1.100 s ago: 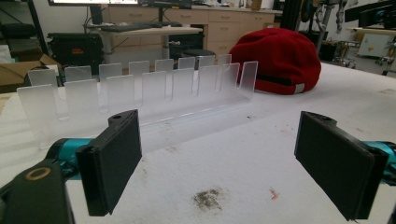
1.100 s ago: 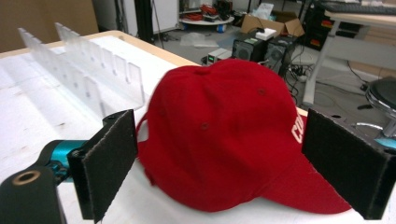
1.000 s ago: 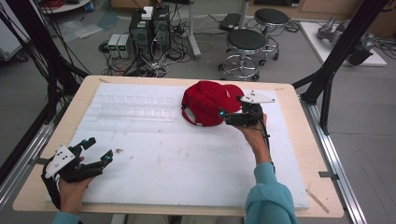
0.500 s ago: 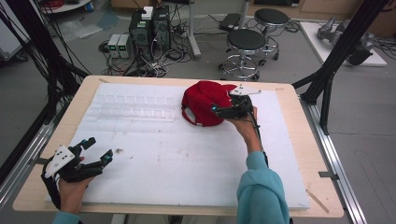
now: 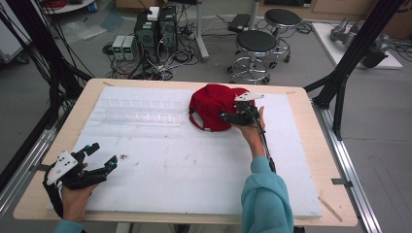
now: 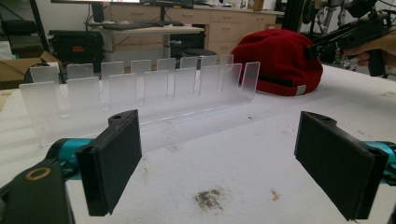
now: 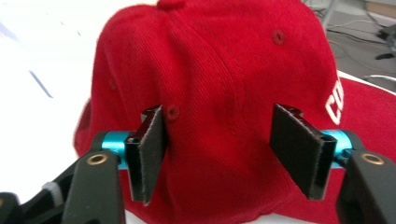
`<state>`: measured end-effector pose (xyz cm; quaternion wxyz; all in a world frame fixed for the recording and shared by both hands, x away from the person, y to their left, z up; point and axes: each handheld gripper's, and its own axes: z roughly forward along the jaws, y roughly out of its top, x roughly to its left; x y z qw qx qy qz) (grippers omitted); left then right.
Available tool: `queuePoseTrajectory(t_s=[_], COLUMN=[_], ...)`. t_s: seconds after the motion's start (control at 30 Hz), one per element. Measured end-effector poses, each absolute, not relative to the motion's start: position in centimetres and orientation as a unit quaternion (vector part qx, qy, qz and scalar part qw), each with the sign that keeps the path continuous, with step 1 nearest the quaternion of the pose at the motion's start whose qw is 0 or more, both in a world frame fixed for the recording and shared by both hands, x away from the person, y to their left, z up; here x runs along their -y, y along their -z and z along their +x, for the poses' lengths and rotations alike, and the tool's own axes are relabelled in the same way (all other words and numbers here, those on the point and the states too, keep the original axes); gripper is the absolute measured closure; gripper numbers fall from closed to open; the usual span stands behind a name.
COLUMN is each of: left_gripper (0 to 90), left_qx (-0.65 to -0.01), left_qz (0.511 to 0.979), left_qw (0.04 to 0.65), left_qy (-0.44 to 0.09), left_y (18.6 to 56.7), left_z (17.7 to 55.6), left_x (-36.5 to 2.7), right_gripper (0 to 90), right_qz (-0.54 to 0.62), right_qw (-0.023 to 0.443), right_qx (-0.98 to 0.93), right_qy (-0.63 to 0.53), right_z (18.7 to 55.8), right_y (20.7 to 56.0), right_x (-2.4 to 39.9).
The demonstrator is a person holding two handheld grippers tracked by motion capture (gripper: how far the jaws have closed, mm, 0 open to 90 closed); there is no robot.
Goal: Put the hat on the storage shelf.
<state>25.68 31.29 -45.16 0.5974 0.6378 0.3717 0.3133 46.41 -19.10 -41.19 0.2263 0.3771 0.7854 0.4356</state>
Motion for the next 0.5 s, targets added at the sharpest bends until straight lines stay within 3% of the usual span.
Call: queuePoseTrajectory(t_s=[0.17,0.27,0.5], left_gripper=[15.2,15.2,15.2], left_qx=[-0.372,-0.372,-0.372], left_qz=[0.637,0.637,0.637], left_qw=[0.598,0.599,0.599], left_qy=[-0.313,-0.313,-0.312], left_y=[45.16,45.16,45.16], left_z=[25.67,25.68,25.68], left_x=[-31.28,-31.28,-31.30], right_gripper=[68.4,80.2,86.4], right_qz=[0.370,0.379,0.388], right_qw=[0.239,0.232,0.226], right_qx=[-0.793,-0.791,-0.785], right_qy=[-0.421,-0.421,-0.426], right_z=[46.25,46.26,46.02], right_y=[41.22,41.34,40.96], right_x=[18.58,18.47,18.66])
